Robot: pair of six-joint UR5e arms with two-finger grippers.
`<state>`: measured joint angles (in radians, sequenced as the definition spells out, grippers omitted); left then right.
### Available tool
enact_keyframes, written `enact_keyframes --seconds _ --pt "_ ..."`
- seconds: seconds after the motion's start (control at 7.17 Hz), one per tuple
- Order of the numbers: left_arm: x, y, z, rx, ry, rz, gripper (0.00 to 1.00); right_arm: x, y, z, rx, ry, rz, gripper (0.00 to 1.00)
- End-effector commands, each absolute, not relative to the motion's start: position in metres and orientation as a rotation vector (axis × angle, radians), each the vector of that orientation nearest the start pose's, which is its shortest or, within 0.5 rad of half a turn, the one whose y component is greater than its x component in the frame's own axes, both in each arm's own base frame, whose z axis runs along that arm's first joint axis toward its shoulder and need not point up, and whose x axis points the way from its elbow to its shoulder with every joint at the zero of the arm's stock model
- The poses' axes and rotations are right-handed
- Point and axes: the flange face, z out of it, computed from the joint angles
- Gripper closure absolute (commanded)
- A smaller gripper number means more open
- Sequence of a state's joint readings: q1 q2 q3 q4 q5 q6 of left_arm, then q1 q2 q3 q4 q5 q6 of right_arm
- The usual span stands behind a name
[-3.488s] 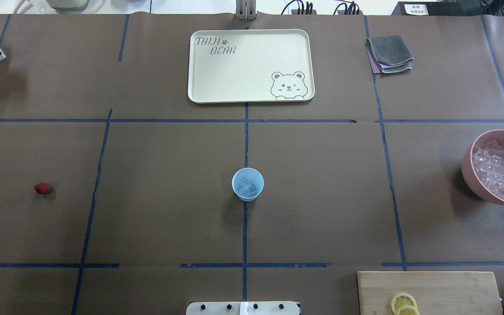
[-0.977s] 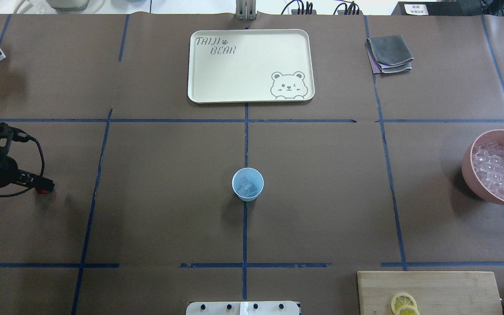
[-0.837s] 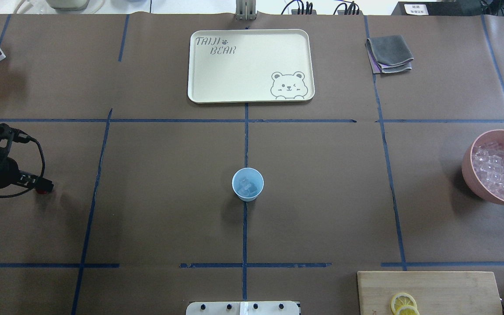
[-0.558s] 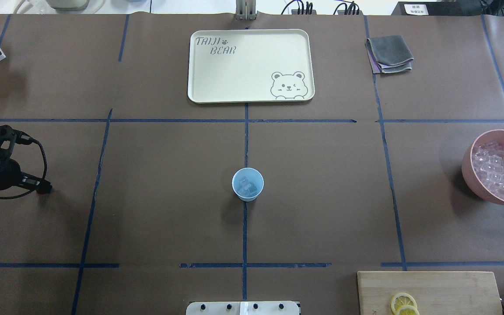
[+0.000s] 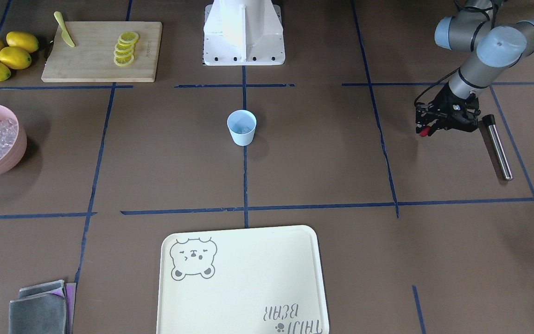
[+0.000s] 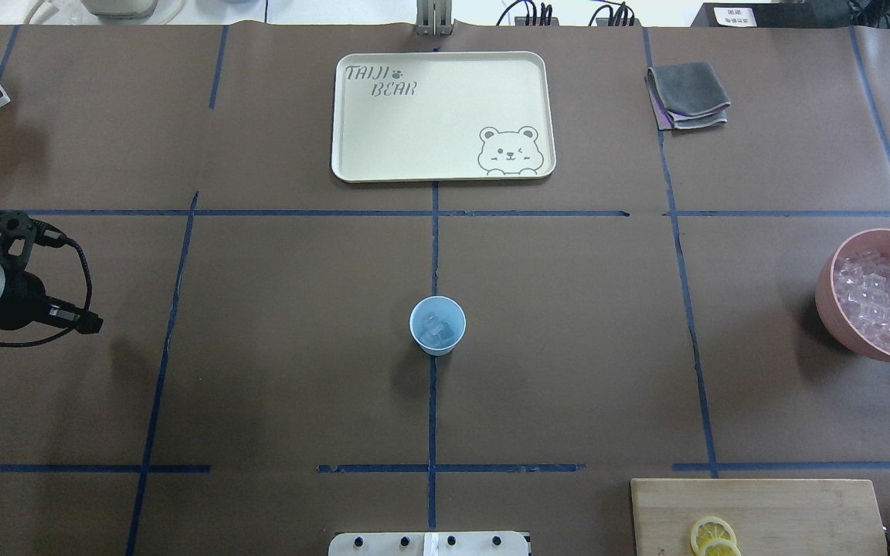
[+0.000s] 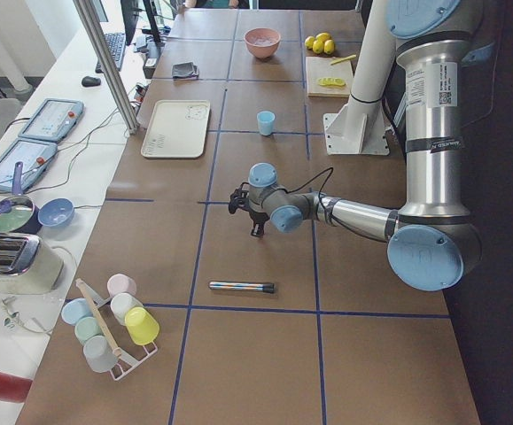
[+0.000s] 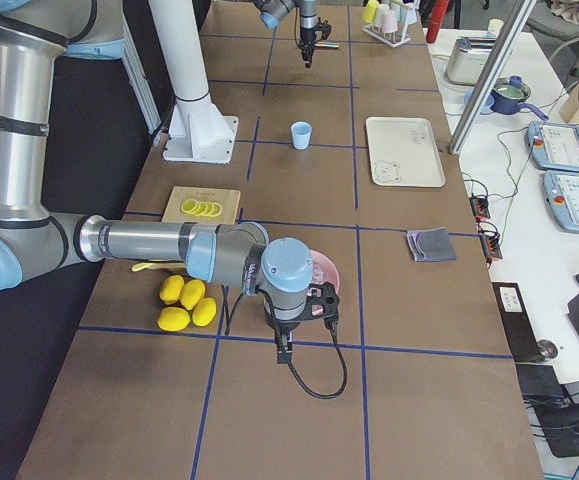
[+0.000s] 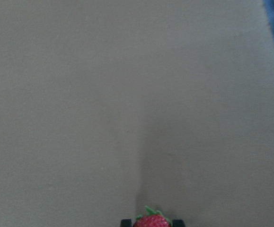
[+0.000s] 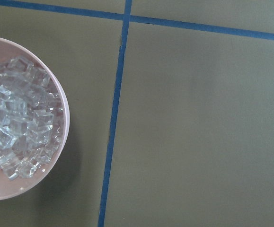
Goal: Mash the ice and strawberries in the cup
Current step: 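Carry the strawberry with the left gripper over the blue cup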
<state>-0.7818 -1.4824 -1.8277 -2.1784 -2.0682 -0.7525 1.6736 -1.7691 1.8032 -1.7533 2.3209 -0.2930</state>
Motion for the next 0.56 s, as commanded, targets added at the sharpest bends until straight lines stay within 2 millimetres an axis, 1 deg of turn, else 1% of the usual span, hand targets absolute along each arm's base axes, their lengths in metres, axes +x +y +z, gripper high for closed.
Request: enact_keyframes --seconds 0.0,0.14,0.28,0.42 --pt "0.284 -0.407 0.438 0.252 0.895 0.229 0.98 0.106 -0.387 0.652 0.009 -0.762 -0.124 0.0" --pt "0.293 -0.416 0.376 0.227 0.877 0.213 0.98 0.106 -0.387 0.651 0.011 -0.762 -0.123 0.0" --pt "0.308 -0.427 0.308 0.189 0.876 0.15 0.98 0.106 -0.387 0.65 0.012 -0.762 -0.125 0.0" --pt "0.327 -0.437 0.244 0.149 0.883 0.089 0.98 0.106 -0.387 0.65 0.013 -0.761 -0.126 0.0"
